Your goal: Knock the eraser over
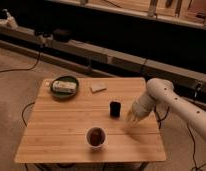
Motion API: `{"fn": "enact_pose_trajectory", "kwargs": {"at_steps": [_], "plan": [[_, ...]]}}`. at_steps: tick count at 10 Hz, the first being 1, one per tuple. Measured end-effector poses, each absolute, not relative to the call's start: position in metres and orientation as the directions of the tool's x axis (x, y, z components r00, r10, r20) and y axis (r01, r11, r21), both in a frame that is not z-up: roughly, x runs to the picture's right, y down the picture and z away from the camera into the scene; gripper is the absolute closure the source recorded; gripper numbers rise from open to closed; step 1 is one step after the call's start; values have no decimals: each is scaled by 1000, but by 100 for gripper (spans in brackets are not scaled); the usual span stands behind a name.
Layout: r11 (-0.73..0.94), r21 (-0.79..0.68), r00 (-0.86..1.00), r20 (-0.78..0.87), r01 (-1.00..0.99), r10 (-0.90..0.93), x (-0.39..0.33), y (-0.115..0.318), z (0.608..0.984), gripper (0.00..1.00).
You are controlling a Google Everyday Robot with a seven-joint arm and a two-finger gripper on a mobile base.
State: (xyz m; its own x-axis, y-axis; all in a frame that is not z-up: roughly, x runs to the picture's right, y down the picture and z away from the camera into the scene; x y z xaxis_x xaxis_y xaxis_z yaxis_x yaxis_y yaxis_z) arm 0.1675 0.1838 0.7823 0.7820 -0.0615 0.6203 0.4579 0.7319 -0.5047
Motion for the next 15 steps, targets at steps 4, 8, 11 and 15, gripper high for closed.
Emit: {"fn": "enact_pose_trajectory", "kwargs": {"at_steps": [4, 8, 11, 15], "plan": [[726, -509, 779, 624, 463, -59, 166, 186, 787, 100], [720, -510, 774, 630, 472, -61, 163, 187, 790, 100], [715, -506, 768, 637, 482, -67, 160, 187, 791, 100], [716, -499, 763, 642, 488, -74, 155, 180, 802, 100]]}}
